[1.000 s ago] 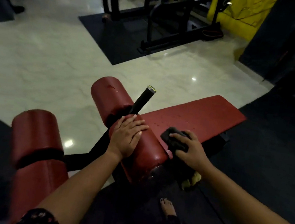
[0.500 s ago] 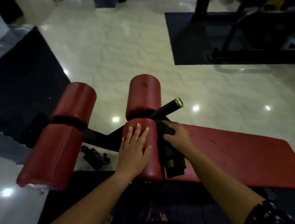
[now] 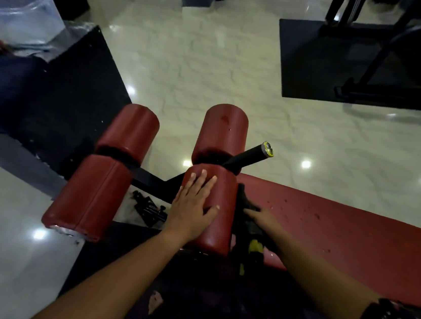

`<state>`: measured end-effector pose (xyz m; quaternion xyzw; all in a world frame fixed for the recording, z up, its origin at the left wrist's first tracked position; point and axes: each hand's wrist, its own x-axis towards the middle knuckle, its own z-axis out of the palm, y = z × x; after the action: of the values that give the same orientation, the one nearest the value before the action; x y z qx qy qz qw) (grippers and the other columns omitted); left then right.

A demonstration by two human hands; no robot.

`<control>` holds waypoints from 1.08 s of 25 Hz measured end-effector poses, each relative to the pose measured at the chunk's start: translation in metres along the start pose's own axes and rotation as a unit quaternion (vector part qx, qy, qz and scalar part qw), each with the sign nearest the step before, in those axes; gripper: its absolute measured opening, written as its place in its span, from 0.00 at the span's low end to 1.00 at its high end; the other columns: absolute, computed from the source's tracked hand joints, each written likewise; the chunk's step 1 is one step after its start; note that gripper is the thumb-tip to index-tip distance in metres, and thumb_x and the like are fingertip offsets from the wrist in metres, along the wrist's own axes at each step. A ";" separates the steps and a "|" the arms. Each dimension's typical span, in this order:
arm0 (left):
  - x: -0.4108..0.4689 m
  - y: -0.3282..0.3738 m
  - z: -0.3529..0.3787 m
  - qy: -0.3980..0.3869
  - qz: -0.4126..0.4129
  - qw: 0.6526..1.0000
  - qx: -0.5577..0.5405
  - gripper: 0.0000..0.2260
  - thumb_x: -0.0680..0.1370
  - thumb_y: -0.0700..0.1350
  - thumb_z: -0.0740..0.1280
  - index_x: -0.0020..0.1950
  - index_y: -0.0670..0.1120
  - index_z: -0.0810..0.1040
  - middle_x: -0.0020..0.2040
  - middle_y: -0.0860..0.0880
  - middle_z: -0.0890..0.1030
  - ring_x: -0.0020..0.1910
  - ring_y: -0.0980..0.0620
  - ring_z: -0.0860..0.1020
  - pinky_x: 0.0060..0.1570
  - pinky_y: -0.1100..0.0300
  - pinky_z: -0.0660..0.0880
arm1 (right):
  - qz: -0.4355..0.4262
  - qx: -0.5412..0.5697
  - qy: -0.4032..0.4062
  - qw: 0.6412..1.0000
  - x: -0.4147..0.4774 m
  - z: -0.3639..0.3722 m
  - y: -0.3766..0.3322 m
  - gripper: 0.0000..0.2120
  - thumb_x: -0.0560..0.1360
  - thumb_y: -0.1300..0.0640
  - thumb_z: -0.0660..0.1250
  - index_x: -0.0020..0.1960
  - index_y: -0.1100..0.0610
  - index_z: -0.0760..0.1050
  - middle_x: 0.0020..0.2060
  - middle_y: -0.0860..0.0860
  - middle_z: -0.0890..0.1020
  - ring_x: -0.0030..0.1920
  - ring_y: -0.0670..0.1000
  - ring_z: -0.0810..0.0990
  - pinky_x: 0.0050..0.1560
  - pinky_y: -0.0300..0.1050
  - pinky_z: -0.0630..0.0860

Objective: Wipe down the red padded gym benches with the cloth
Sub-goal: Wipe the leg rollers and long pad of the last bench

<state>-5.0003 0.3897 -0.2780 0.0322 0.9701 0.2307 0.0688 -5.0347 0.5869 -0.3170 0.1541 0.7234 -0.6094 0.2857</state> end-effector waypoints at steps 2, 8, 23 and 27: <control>0.001 0.001 -0.001 0.003 -0.001 1.000 -0.011 0.32 0.80 0.55 0.61 0.80 0.58 0.49 0.81 0.56 0.45 0.79 0.56 0.40 0.78 0.50 0.45 | 0.047 -0.065 -0.068 0.994 -0.013 -0.010 0.025 0.07 0.80 0.65 0.62 0.57 0.62 0.75 0.45 0.54 0.80 0.41 0.50 0.79 0.44 0.42 0.76; 0.000 0.002 -0.002 0.009 0.003 1.000 -0.017 0.31 0.80 0.55 0.60 0.80 0.57 0.50 0.81 0.55 0.45 0.79 0.55 0.40 0.78 0.50 0.45 | -0.081 -0.267 -0.147 0.949 -0.045 -0.047 -0.005 0.12 0.70 0.64 0.66 0.52 0.54 0.78 0.46 0.58 0.79 0.40 0.48 0.79 0.49 0.49 0.78; -0.006 -0.007 -0.008 -0.082 0.099 0.990 0.059 0.35 0.78 0.58 0.59 0.81 0.53 0.47 0.80 0.44 0.37 0.79 0.45 0.37 0.75 0.42 0.39 | -0.282 -0.883 -0.053 0.371 0.030 0.110 -0.204 0.19 0.80 0.52 0.60 0.70 0.40 0.71 0.68 0.48 0.65 0.62 0.58 0.70 0.38 0.46 0.68; -0.010 -0.013 -0.004 -0.053 0.114 0.992 0.029 0.34 0.77 0.58 0.59 0.81 0.52 0.51 0.81 0.44 0.41 0.79 0.46 0.39 0.75 0.45 0.40 | -0.282 -0.912 -0.004 0.299 0.013 0.103 -0.187 0.17 0.82 0.53 0.57 0.69 0.47 0.72 0.73 0.50 0.61 0.67 0.61 0.65 0.51 0.52 0.72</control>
<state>-4.9918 0.3754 -0.2797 0.1562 0.9614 0.2072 0.0921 -5.1288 0.4465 -0.1863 -0.4206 0.8140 0.3964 0.0572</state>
